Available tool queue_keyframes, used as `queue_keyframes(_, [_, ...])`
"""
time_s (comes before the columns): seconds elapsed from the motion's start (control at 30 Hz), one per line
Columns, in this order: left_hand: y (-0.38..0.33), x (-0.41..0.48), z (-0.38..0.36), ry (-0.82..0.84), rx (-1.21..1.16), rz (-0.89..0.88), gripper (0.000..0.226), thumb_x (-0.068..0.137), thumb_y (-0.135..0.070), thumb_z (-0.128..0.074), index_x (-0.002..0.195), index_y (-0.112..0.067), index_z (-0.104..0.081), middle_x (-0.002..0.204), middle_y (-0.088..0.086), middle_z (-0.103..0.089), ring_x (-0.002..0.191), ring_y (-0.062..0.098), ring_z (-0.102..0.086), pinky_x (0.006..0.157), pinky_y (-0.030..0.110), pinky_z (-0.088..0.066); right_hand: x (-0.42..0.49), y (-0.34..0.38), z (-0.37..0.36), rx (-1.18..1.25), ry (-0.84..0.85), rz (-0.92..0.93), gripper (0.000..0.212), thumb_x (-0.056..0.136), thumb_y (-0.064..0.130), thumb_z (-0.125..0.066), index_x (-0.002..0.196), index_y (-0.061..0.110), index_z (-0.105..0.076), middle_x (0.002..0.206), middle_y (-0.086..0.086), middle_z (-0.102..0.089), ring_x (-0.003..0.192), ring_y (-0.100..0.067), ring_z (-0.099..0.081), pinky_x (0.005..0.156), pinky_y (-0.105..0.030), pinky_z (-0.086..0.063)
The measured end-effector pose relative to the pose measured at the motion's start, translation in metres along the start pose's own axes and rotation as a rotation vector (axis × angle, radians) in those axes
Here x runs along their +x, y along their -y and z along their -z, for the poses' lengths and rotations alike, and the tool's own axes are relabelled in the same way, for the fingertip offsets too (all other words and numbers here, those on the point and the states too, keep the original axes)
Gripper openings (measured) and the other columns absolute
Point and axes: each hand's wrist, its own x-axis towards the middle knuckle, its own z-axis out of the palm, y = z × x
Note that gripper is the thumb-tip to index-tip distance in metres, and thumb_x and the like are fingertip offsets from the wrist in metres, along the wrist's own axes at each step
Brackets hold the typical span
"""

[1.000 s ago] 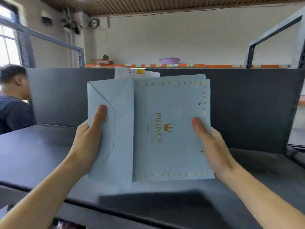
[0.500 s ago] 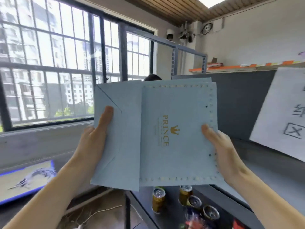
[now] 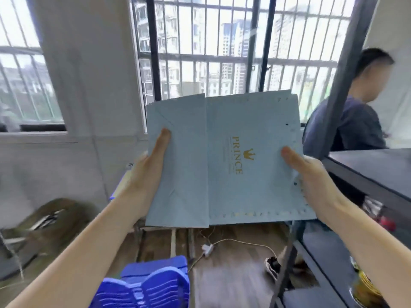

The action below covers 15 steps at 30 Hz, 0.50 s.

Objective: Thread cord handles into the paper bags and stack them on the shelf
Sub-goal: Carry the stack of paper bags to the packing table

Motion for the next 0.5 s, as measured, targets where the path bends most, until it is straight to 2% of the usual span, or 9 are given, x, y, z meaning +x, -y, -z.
queue_keyframes(0.07, [0.019,0.021,0.021,-0.071,0.002,0.027,0.091,0.047,-0.1,-0.054,0.11,-0.036,-0.072,0.103,-0.008,-0.076,0.094,0.023,-0.073,0.092,0.045,-0.054,0.024,-0.021,-0.015,0.001,0.04,-0.028,0.074,0.071,0.068,-0.071,0.119,0.011,-0.067,0.112,-0.006,-0.075,0.1,-0.029,-0.073,0.084,-0.046,-0.06])
queue_keyframes(0.13, [0.037,0.037,0.033,-0.13,-0.036,0.071,0.093,0.049,-0.098,-0.057,0.116,-0.035,-0.069,0.111,-0.005,-0.074,0.101,0.024,-0.071,0.095,0.045,-0.052,0.044,-0.039,-0.025,-0.027,0.086,-0.06,0.097,0.047,0.079,-0.079,0.116,0.011,-0.068,0.111,-0.008,-0.075,0.099,-0.032,-0.073,0.084,-0.047,-0.059])
queue_keyframes(0.17, [0.045,0.043,0.036,-0.155,-0.06,0.066,0.083,0.061,-0.092,-0.058,0.118,-0.033,-0.068,0.112,-0.004,-0.074,0.101,0.024,-0.071,0.094,0.044,-0.053,0.057,-0.051,-0.03,-0.035,0.12,-0.083,0.101,0.039,0.082,-0.08,0.112,0.012,-0.069,0.108,-0.008,-0.075,0.096,-0.032,-0.073,0.083,-0.047,-0.059])
queue_keyframes(0.23, [0.064,0.055,0.041,-0.18,-0.111,0.055,0.058,0.084,-0.071,-0.056,0.12,-0.027,-0.068,0.108,-0.002,-0.075,0.097,0.022,-0.072,0.091,0.041,-0.055,0.083,-0.073,-0.039,-0.056,0.147,-0.127,0.096,0.027,0.085,-0.08,0.095,0.017,-0.075,0.099,-0.007,-0.077,0.086,-0.03,-0.075,0.078,-0.044,-0.061])
queue_keyframes(0.3, [0.083,0.069,0.046,-0.203,-0.129,0.078,0.049,0.09,-0.061,-0.054,0.121,-0.024,-0.067,0.107,-0.001,-0.076,0.096,0.021,-0.073,0.087,0.038,-0.056,0.108,-0.097,-0.05,-0.068,0.178,-0.151,0.088,0.022,0.087,-0.077,0.08,0.02,-0.078,0.092,-0.005,-0.078,0.08,-0.027,-0.076,0.076,-0.042,-0.06])
queue_keyframes(0.4, [0.105,0.097,0.048,-0.24,-0.178,0.144,0.043,0.093,-0.053,-0.053,0.121,-0.023,-0.067,0.106,0.002,-0.076,0.094,0.023,-0.073,0.085,0.038,-0.056,0.145,-0.134,-0.065,-0.042,0.264,-0.182,0.093,0.029,0.086,-0.077,0.09,0.015,-0.076,0.093,-0.006,-0.078,0.081,-0.028,-0.076,0.076,-0.043,-0.06])
queue_keyframes(0.5, [0.125,0.127,0.048,-0.3,-0.253,0.203,0.03,0.098,-0.035,-0.05,0.11,-0.016,-0.069,0.084,0.003,-0.077,0.069,0.02,-0.071,0.068,0.032,-0.053,0.187,-0.172,-0.075,-0.005,0.321,-0.246,0.068,0.072,0.068,-0.073,0.104,0.009,-0.072,0.098,-0.01,-0.077,0.087,-0.034,-0.075,0.087,-0.055,-0.057])
